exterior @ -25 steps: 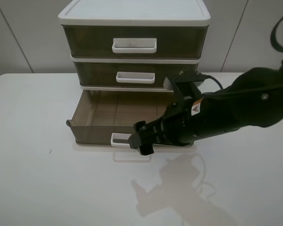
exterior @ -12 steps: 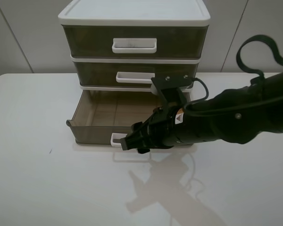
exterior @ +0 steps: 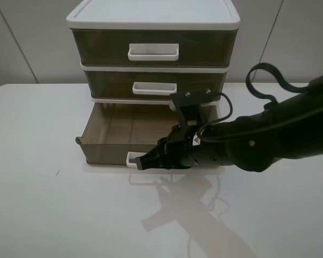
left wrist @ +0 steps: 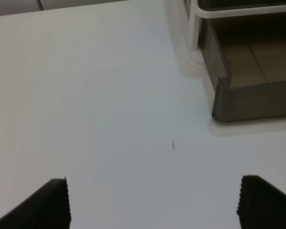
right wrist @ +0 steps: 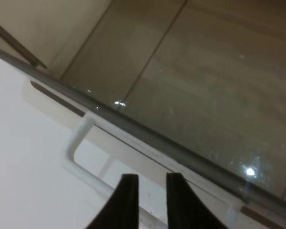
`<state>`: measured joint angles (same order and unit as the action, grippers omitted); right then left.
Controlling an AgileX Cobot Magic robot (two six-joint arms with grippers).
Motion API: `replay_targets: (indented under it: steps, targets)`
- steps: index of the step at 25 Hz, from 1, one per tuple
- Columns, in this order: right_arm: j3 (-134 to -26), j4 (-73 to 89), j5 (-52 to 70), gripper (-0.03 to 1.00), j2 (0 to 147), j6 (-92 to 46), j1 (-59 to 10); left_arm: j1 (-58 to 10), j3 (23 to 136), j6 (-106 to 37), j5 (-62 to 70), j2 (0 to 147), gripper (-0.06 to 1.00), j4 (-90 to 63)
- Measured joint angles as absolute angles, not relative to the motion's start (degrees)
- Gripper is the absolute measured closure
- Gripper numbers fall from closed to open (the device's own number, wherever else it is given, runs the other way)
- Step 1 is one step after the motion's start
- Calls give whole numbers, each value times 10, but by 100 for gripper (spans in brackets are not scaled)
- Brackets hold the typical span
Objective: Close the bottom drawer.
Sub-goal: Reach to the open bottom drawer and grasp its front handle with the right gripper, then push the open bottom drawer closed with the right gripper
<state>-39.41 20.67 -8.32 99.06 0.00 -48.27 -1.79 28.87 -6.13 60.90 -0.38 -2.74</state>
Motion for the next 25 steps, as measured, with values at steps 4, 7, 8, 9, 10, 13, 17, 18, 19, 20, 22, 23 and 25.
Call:
replay_targets:
  steps: [4,7,8,9,10,13,17,18,19,20,22,23,25]
  targets:
    - [-394,207,-98,94,991,0,-483,-18,289,-61,609,-4,23,-27]
    - [-394,207,-100,94,993,0,-483,-18,289,-61,609,-4,23,-27]
    - [-394,207,-101,95,995,0,-483,-18,289,-61,609,-4,23,-27]
    - [-394,207,-101,95,998,0,-483,-18,289,-61,609,-4,23,-27]
    - [-394,207,-101,95,1001,0,-483,-18,289,-61,609,-4,23,-27]
    - [-394,207,-105,95,1011,0,-486,-18,289,-61,609,-4,23,-27]
    - [-395,207,-126,95,1023,0,-491,-18,289,-61,609,-4,23,-27]
    - [-395,207,-132,95,1029,0,-491,-18,289,-61,609,-4,23,-27]
    - [-395,207,-138,95,1034,0,-491,-18,289,-61,609,-4,23,-27]
    - [-395,207,-144,95,1039,0,-491,-18,289,-61,609,-4,23,-27]
    - [-395,207,-157,95,1047,0,-491,-18,289,-61,609,-4,23,-27]
    - [-395,207,-163,95,1050,0,-491,-18,289,-61,609,-4,23,-27]
    - [-395,207,-174,95,1056,0,-491,-18,289,-61,609,-4,23,-27]
